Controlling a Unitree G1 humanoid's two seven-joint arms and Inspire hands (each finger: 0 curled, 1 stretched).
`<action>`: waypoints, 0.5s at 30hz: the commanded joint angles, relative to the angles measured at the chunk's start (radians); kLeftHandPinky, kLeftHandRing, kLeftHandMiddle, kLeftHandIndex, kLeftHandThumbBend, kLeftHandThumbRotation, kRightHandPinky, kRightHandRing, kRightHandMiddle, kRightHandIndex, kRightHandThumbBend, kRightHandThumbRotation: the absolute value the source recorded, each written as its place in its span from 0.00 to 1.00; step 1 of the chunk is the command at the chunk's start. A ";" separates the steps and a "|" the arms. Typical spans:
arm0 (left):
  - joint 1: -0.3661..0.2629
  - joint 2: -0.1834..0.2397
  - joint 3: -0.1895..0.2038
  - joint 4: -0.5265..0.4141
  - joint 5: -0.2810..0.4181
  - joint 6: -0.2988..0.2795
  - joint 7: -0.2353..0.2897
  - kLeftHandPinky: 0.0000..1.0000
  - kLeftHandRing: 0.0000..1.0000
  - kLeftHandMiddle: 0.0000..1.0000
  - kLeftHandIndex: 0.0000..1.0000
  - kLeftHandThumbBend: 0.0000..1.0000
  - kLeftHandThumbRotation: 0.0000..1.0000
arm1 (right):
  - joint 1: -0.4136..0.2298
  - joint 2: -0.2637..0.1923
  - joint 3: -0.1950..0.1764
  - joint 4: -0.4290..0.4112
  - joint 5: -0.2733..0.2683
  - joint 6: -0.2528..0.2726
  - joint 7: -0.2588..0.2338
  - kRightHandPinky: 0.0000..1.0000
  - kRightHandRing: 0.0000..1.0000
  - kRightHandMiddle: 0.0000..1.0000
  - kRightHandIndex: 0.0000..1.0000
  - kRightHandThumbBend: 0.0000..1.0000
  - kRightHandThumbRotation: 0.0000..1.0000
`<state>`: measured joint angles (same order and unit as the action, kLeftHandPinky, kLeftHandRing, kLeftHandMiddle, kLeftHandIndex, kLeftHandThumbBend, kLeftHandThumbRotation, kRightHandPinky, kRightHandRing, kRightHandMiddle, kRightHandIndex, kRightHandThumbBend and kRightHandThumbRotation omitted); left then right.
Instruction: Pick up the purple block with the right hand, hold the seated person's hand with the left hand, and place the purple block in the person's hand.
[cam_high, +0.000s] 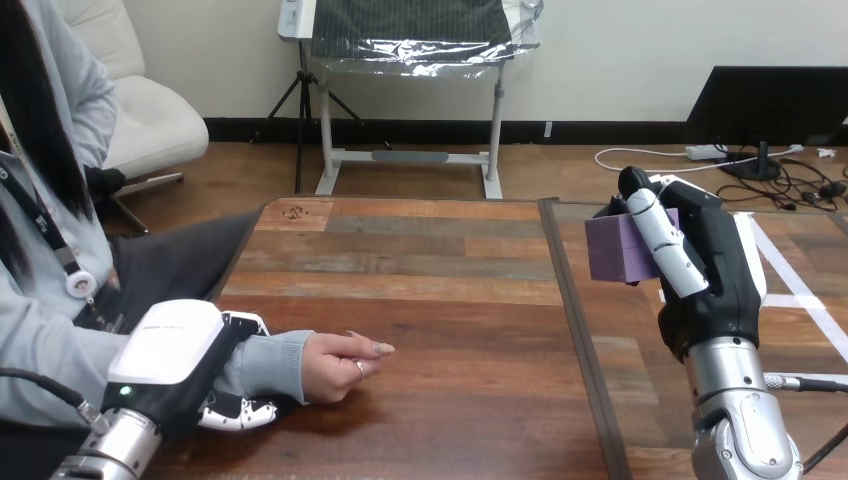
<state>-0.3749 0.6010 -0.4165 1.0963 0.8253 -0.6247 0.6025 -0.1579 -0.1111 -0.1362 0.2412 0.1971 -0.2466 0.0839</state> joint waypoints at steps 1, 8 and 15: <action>-0.030 -0.031 -0.041 0.049 0.011 0.003 -0.001 0.38 0.38 0.42 0.45 0.99 0.31 | -0.026 0.009 -0.004 -0.065 -0.006 -0.003 -0.007 0.00 0.05 0.11 0.15 0.26 0.38; -0.034 -0.035 -0.056 0.052 0.020 -0.014 0.041 0.31 0.31 0.35 0.38 0.96 0.27 | -0.024 0.011 0.000 -0.069 -0.007 -0.004 -0.003 0.00 0.05 0.11 0.15 0.27 0.38; -0.038 -0.035 -0.071 0.052 0.033 -0.035 0.093 0.27 0.28 0.32 0.34 0.93 0.19 | -0.028 0.017 0.001 -0.057 0.006 -0.003 0.010 0.00 0.05 0.10 0.14 0.29 0.38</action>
<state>-0.3934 0.5900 -0.4411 1.1238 0.8310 -0.6434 0.6798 -0.1507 -0.1072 -0.1334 0.2408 0.1918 -0.2431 0.0847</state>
